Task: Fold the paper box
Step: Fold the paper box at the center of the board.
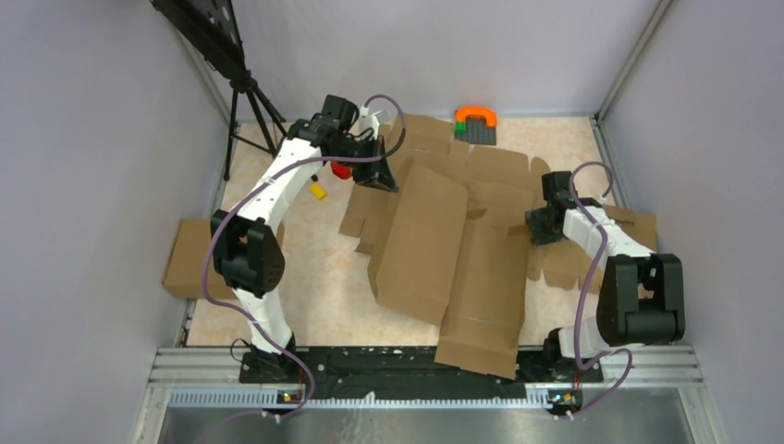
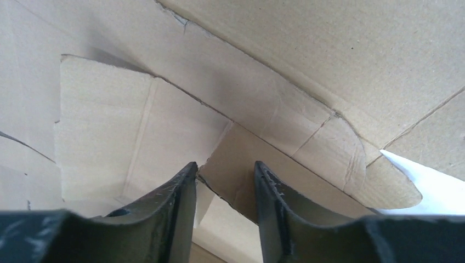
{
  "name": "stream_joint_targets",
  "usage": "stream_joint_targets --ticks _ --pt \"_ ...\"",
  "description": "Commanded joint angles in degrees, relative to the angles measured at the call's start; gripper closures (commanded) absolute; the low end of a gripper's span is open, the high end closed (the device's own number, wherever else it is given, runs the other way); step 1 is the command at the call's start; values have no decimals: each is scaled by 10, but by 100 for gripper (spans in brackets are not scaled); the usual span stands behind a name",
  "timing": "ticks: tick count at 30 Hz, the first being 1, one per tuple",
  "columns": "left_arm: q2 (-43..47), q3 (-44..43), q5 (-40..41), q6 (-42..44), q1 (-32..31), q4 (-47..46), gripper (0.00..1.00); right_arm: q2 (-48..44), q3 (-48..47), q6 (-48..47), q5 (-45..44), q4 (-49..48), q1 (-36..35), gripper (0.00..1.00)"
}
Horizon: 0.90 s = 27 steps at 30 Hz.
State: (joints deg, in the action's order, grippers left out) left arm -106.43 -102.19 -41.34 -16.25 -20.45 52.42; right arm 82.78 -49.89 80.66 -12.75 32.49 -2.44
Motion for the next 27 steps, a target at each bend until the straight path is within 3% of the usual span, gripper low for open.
stream_joint_targets --ticks 1,4,9,10,11,20,24,27 --pt "6 -1 -18 13 -9 7 100 0 -4 -52 21 1 2 63" --pt "7 1 -16 12 -9 8 100 -1 -6 -93 26 3 2 73" --pt "17 17 -7 7 -12 1 100 4 -12 -197 70 -22 2 79" --pt "21 23 0 4 -13 -4 100 8 -15 -217 78 -20 2 86" --pt "26 31 5 0 -13 -10 100 12 -19 -236 83 -21 2 100" --pt "65 85 8 -16 -15 -75 100 5 -30 -384 93 3 2 100" --pt "78 90 2 -12 -16 -85 100 4 -36 -437 106 7 2 62" --pt "82 96 -3 -9 -16 -86 100 13 -37 -460 125 5 2 60"
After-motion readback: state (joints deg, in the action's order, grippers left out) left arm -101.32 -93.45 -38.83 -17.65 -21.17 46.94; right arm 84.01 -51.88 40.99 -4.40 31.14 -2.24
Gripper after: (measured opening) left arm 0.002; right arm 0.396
